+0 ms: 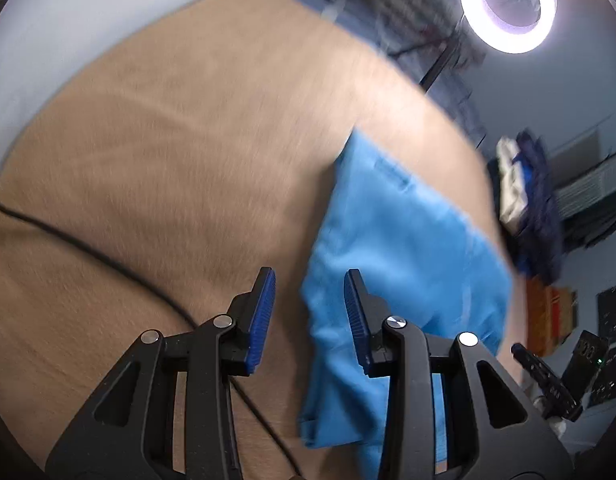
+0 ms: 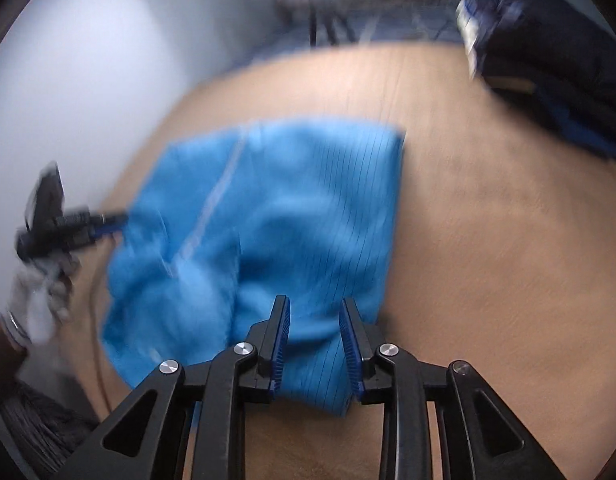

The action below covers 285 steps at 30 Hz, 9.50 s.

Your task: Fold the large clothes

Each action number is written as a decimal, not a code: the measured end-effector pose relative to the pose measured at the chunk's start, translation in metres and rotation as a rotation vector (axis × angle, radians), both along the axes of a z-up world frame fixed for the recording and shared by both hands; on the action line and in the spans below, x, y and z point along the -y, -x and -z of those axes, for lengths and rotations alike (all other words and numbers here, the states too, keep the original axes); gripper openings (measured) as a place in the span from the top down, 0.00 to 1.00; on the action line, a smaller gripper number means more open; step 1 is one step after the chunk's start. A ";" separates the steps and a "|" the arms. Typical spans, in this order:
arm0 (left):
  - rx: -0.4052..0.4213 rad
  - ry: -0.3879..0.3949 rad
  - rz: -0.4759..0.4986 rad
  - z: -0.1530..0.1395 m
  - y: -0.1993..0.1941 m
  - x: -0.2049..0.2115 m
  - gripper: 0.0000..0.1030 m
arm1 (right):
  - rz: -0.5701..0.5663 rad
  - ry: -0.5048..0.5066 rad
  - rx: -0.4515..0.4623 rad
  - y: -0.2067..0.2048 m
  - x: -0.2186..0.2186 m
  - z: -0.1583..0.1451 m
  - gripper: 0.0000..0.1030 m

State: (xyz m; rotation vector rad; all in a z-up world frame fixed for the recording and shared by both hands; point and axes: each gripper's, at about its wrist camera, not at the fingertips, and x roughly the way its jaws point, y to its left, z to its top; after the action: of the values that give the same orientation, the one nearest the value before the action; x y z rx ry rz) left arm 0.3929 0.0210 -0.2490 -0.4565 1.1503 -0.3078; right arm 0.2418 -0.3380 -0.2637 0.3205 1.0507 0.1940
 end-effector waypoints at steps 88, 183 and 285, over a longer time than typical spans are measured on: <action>0.141 -0.097 0.323 -0.048 0.027 0.107 0.96 | -0.053 -0.011 -0.007 -0.020 -0.007 -0.041 0.96; 0.361 0.092 0.564 -0.135 -0.205 0.527 0.32 | 0.553 0.387 0.139 -0.179 0.431 -0.139 0.32; 0.650 -0.319 0.394 -0.198 0.200 0.225 0.00 | 0.516 0.480 0.509 0.143 0.006 -0.207 0.00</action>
State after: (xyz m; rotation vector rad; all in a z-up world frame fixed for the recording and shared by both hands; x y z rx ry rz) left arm 0.1926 -0.2043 -0.0510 0.1599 0.6208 -0.5560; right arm 0.0985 -0.3439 -0.0564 0.0871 0.4605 -0.4210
